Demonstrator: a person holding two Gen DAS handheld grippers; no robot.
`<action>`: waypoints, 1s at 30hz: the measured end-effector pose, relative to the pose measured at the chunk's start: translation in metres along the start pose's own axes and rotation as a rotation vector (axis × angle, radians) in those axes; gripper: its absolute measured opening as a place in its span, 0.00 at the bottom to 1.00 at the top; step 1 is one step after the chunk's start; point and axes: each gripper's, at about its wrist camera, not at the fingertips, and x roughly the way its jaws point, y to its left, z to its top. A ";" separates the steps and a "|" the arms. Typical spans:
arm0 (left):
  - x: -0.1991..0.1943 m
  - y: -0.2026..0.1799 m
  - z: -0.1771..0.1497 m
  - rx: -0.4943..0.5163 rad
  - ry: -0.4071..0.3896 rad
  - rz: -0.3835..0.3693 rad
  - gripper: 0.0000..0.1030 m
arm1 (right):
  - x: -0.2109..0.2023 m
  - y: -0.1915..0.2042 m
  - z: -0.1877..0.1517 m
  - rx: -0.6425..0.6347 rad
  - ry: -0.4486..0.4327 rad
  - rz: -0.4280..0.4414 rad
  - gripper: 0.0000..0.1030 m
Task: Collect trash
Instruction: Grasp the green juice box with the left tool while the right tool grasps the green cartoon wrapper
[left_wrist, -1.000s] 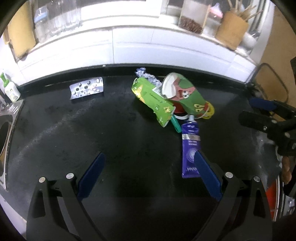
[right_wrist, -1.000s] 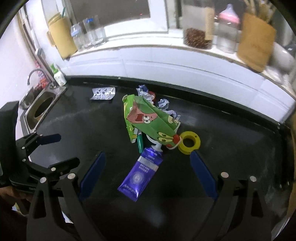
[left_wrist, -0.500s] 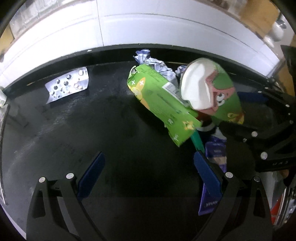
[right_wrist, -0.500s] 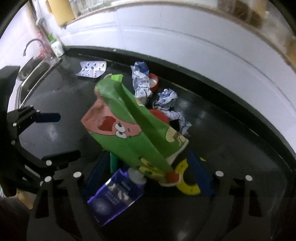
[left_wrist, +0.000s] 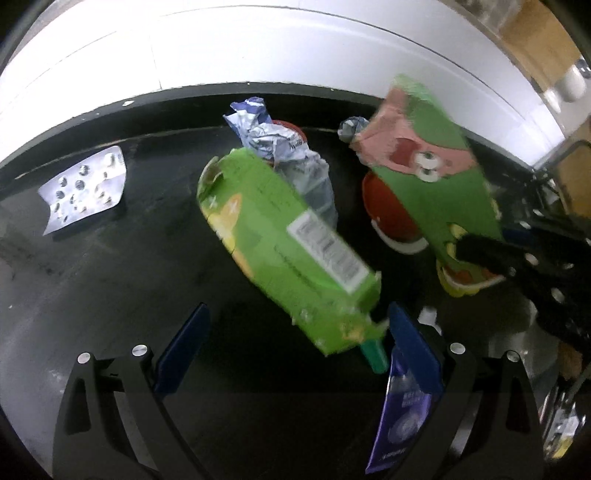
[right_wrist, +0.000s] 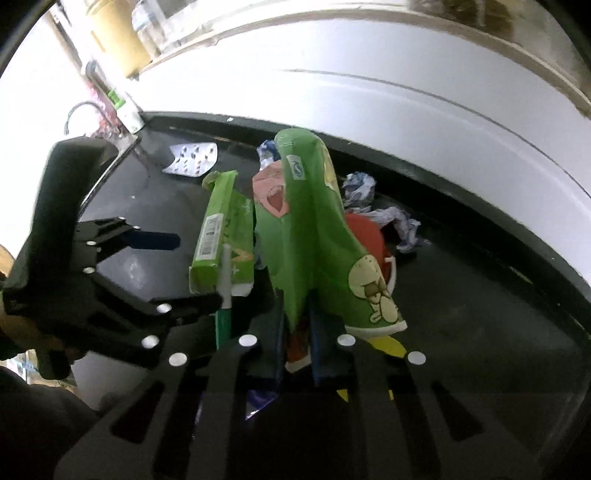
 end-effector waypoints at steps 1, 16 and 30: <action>0.003 0.001 0.004 -0.007 0.005 0.000 0.91 | -0.002 -0.001 0.000 0.006 -0.004 0.001 0.11; -0.037 0.047 0.030 -0.151 -0.139 -0.087 0.41 | -0.035 0.013 -0.005 0.083 -0.076 -0.020 0.11; -0.153 0.041 -0.033 -0.094 -0.336 0.038 0.41 | -0.078 0.066 -0.018 0.064 -0.130 -0.063 0.11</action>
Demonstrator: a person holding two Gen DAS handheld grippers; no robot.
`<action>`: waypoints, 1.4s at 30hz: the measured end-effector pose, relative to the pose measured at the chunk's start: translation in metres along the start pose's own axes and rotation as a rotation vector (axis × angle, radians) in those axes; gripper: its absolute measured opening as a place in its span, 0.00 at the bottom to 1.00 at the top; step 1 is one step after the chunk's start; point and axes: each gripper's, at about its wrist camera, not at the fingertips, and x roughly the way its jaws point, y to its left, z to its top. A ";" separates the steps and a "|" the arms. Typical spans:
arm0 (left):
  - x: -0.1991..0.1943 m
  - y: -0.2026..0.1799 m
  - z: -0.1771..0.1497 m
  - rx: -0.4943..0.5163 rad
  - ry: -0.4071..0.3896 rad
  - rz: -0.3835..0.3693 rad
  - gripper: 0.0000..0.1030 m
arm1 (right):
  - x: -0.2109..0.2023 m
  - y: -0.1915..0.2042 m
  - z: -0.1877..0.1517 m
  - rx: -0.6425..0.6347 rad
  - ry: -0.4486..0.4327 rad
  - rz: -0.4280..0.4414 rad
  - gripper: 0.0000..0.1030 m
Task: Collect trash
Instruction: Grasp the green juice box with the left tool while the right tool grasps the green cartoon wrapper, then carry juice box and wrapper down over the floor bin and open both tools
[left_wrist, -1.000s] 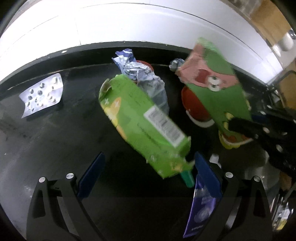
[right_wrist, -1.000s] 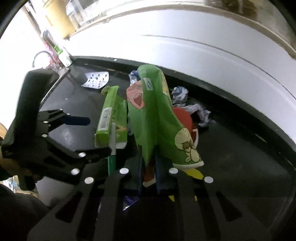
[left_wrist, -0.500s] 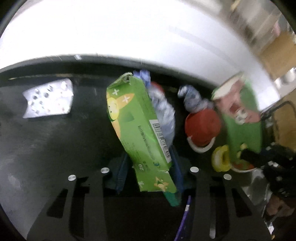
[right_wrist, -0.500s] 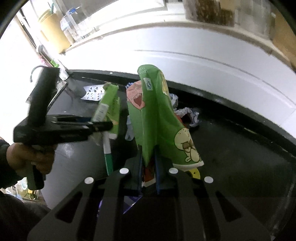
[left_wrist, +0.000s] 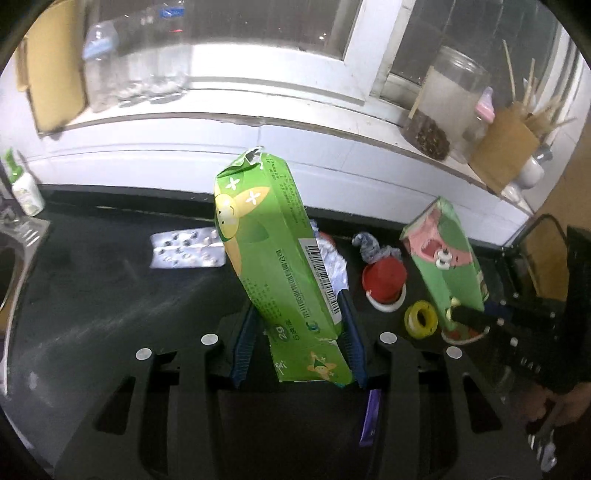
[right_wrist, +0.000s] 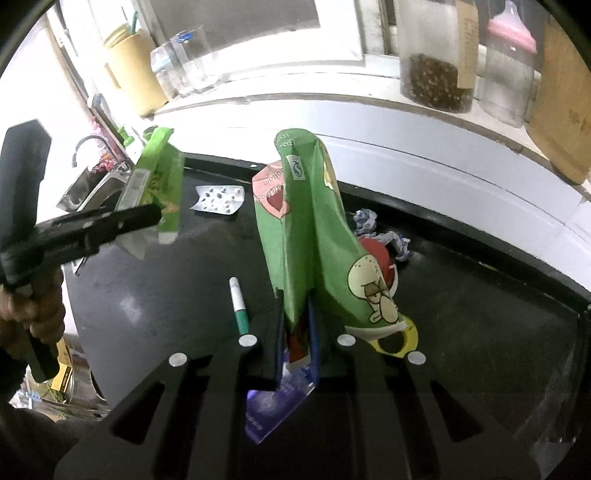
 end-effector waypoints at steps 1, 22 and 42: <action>-0.008 0.001 -0.008 0.003 0.003 0.010 0.41 | -0.004 0.006 -0.002 -0.007 0.002 -0.007 0.11; -0.092 0.031 -0.127 0.009 0.067 0.102 0.41 | -0.029 0.107 -0.049 -0.075 0.064 -0.025 0.11; -0.189 0.155 -0.201 -0.200 -0.007 0.332 0.41 | 0.015 0.299 -0.020 -0.369 0.082 0.194 0.11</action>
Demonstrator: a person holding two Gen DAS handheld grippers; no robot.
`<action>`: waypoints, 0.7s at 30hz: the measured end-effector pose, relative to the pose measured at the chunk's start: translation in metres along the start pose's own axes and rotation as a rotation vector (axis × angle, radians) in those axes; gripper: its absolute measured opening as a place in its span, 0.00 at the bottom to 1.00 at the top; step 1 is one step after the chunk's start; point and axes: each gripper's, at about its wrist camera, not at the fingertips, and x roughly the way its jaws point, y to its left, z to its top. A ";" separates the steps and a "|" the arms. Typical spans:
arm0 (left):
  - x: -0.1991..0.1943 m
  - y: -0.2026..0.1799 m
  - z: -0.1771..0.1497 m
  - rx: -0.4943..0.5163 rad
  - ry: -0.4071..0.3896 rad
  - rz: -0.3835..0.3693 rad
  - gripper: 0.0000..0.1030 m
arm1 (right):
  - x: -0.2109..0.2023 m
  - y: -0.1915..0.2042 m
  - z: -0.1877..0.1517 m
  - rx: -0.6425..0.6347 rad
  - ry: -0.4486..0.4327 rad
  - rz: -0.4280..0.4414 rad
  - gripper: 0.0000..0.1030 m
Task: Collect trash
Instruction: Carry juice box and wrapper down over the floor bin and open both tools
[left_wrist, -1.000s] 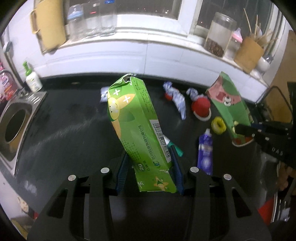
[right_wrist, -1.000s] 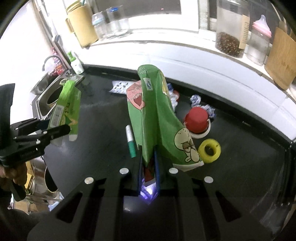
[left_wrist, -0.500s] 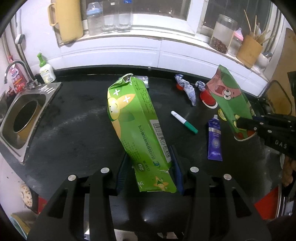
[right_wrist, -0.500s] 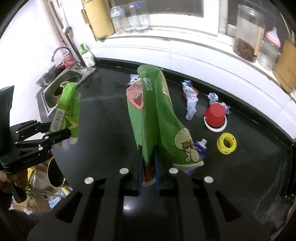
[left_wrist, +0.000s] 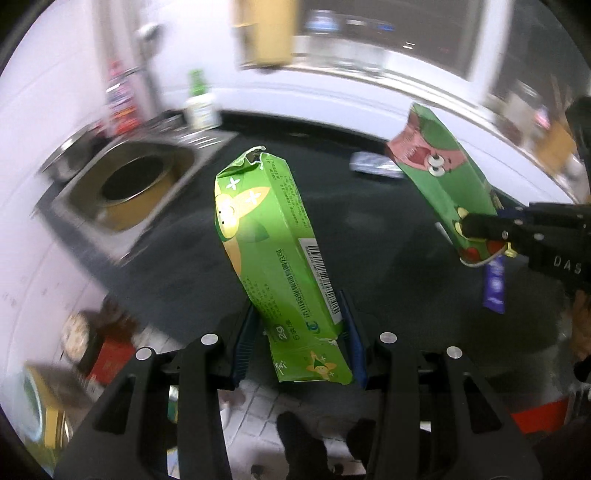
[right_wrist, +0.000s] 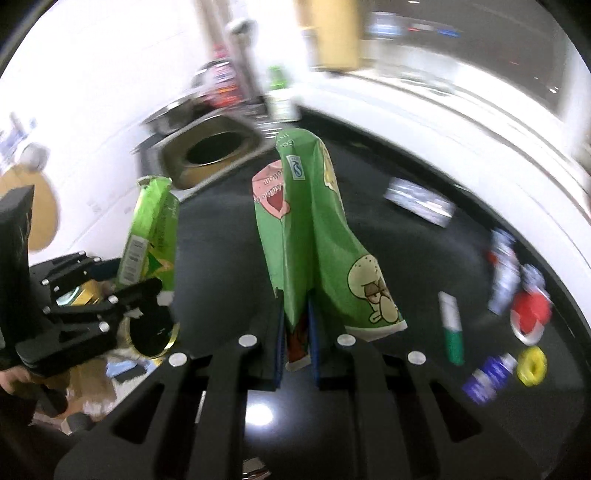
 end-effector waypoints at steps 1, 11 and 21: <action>-0.004 0.019 -0.010 -0.034 0.004 0.027 0.41 | 0.009 0.016 0.005 -0.029 0.007 0.028 0.11; -0.018 0.166 -0.129 -0.373 0.093 0.212 0.41 | 0.123 0.218 0.027 -0.333 0.182 0.337 0.11; 0.023 0.265 -0.225 -0.589 0.148 0.283 0.41 | 0.254 0.349 0.001 -0.461 0.421 0.463 0.11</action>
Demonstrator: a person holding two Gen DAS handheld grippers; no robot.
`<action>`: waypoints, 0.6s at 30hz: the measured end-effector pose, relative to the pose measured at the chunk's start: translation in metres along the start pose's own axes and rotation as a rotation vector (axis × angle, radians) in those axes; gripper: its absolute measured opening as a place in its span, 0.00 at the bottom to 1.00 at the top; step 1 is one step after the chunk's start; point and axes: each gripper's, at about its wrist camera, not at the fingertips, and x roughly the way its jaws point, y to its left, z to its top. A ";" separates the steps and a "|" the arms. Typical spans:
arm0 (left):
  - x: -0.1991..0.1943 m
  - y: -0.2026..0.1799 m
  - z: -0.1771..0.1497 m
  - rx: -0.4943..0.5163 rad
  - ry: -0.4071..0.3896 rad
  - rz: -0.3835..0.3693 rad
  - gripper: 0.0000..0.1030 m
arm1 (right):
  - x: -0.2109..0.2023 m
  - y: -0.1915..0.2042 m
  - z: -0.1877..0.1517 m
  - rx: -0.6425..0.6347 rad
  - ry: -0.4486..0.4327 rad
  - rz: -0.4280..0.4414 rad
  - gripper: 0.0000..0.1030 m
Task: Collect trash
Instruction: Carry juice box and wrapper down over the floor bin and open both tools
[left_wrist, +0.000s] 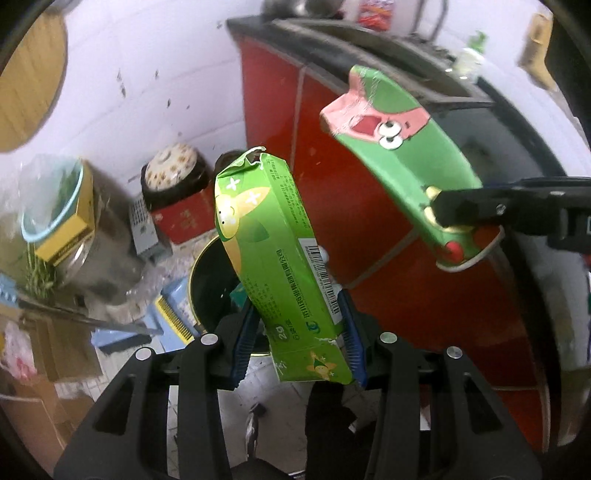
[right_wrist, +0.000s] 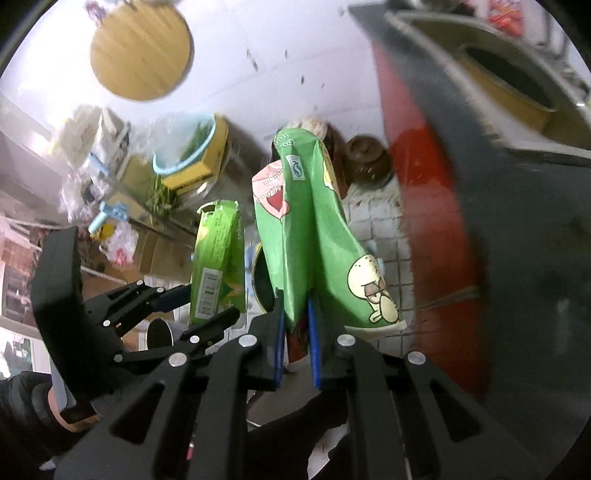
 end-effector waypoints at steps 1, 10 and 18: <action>0.010 0.007 0.000 -0.007 -0.002 0.006 0.41 | 0.014 0.000 0.005 0.000 0.019 0.005 0.11; 0.080 0.049 0.001 -0.041 0.033 -0.005 0.45 | 0.111 -0.002 0.042 -0.007 0.135 -0.001 0.12; 0.091 0.067 -0.004 -0.075 0.032 0.020 0.77 | 0.139 -0.008 0.057 0.017 0.158 0.025 0.82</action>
